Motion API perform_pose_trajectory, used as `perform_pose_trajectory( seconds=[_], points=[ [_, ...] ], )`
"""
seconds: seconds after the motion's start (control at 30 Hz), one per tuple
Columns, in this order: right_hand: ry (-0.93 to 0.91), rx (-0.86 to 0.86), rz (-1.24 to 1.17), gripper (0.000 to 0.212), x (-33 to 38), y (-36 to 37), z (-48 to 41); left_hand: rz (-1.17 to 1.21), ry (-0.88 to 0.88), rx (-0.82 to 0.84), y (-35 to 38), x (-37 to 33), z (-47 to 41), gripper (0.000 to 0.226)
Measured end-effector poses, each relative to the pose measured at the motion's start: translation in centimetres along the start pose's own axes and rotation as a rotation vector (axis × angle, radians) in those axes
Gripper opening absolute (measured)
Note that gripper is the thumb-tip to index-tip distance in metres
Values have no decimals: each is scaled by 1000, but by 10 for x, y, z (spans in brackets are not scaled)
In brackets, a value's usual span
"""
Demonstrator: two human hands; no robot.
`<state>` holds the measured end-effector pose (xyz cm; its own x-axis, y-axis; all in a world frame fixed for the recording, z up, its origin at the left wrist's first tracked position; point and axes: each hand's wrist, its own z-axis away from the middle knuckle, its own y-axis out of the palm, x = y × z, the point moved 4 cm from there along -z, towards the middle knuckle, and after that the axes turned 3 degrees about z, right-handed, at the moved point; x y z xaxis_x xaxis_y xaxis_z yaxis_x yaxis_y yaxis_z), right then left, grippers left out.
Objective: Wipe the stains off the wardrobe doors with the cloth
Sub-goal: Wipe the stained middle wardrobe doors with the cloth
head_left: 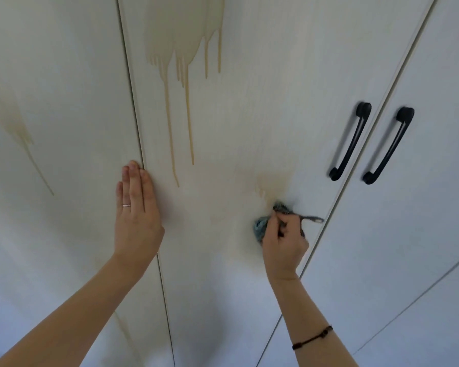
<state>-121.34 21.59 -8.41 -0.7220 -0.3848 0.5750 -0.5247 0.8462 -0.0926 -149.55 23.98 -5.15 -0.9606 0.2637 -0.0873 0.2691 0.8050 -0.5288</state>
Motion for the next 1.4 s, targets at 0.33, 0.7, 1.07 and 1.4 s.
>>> perform_pose_trajectory(
  seconds=[0.33, 0.7, 1.07, 1.4],
  points=[
    [-295, 47, 50, 29, 11, 26, 22, 0, 7, -12, 4, 2, 0, 82],
    [-271, -144, 39, 19, 58, 31, -45, 28, -30, -38, 11, 0, -2, 74],
    [-55, -308, -32, 17, 61, 8, -102, -18, 76, -8, 6, 15, 5, 65],
    [61, -130, 47, 10, 42, 10, -40, 35, 129, -84, -18, 15, -4, 70]
  ],
)
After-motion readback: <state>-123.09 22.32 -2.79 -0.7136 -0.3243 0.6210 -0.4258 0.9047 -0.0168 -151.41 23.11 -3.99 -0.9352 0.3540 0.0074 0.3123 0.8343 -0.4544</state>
